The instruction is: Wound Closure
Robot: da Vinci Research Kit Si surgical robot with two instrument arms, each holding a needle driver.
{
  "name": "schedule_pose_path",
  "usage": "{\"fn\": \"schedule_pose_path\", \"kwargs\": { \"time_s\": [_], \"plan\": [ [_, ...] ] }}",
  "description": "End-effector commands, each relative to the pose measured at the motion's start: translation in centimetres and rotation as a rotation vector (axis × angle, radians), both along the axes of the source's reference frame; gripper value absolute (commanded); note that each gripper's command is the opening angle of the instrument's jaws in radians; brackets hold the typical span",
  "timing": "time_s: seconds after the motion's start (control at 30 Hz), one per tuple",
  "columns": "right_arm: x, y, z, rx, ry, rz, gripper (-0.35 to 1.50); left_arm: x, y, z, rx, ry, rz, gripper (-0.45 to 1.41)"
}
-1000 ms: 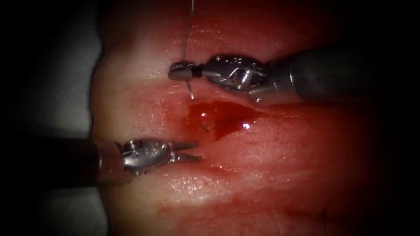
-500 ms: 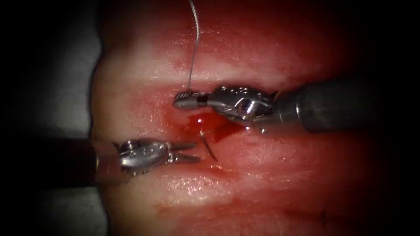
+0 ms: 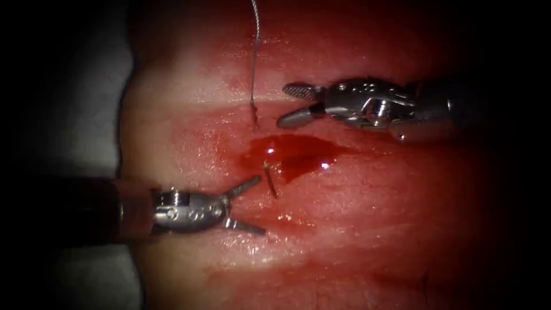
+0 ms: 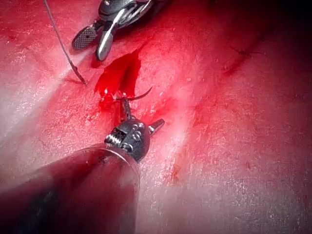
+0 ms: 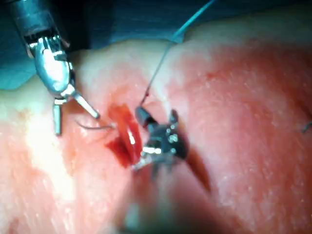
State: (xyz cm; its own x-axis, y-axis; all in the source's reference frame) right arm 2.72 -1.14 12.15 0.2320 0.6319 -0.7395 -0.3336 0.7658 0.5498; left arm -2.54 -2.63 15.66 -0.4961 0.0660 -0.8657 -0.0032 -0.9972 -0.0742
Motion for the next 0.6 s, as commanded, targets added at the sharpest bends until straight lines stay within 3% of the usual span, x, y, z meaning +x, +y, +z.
{"fn": "schedule_pose_path", "kwargs": {
  "time_s": [0.03, 0.23, 0.5, 0.57, 0.6],
  "plan": [
    [-0.2, 0.02, 0.03, 0.007, -0.001, 0.029, 1.31, -0.1, -0.08, 0.04, -0.017, -0.003, 0.001, 1.06],
    [-0.55, 0.09, -0.04, -0.007, -0.023, 0.084, 1.23, -0.2, 0.01, 0.08, -0.057, 0.015, -0.024, 1.06],
    [-0.49, 0.1, -0.03, -0.006, -0.014, 0.092, 1.2, -0.16, 0.05, 0.27, -0.077, 0.031, -0.039, 1.0],
    [-0.44, 0.09, -0.03, -0.006, -0.012, 0.092, 1.16, -0.17, 0.04, 0.3, -0.08, 0.032, -0.04, 0.9],
    [-0.42, 0.09, -0.03, -0.006, -0.009, 0.09, 1.16, -0.18, 0.03, 0.31, -0.081, 0.033, -0.041, 0.74]
  ]
}}
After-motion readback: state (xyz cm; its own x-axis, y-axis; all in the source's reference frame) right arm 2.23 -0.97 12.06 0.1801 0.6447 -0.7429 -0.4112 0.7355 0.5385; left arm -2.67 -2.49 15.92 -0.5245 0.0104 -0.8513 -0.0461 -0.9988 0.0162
